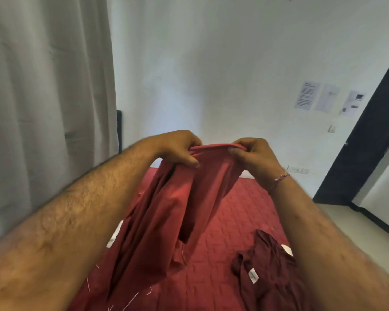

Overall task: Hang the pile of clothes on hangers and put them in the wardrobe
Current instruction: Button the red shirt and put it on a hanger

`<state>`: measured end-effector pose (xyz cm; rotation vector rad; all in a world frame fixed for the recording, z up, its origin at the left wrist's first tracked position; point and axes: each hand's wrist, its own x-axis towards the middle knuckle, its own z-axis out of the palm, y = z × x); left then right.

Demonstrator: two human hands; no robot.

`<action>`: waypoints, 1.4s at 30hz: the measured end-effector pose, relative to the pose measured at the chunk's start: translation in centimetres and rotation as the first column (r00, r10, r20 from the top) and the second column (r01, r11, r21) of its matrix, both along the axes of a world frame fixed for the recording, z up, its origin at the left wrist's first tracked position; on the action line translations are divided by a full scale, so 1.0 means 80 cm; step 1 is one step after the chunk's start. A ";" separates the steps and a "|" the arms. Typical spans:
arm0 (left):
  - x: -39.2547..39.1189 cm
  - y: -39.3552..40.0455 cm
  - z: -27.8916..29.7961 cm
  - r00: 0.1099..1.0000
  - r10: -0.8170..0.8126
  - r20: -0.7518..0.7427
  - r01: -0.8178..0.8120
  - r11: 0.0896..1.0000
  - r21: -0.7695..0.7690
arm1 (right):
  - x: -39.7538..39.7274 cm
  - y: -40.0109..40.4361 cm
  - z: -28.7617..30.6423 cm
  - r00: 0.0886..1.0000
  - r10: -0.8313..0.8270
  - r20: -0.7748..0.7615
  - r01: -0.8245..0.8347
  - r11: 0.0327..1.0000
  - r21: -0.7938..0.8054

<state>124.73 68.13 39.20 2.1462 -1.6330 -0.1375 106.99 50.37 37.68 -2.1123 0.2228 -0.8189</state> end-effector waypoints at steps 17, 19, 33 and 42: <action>0.002 0.059 -0.099 0.777 0.565 0.277 -0.588 0.809 0.002 | -0.111 -0.183 -0.048 0.894 0.058 -0.444 -0.098 0.993 -0.066; 0.005 0.064 -0.103 0.756 0.646 0.109 -0.637 0.763 -0.108 | -0.113 -0.207 -0.064 0.922 0.043 -0.386 -0.038 0.999 0.019; -0.053 0.125 -0.093 0.607 0.690 -0.394 -0.703 0.697 0.139 | -0.152 -0.265 -0.106 0.929 0.159 -0.335 -0.109 0.980 0.165; -0.041 0.156 -0.076 0.695 0.680 -0.233 -0.650 0.733 0.202 | -0.134 -0.241 -0.142 0.887 -0.015 -0.461 -0.041 0.993 -0.111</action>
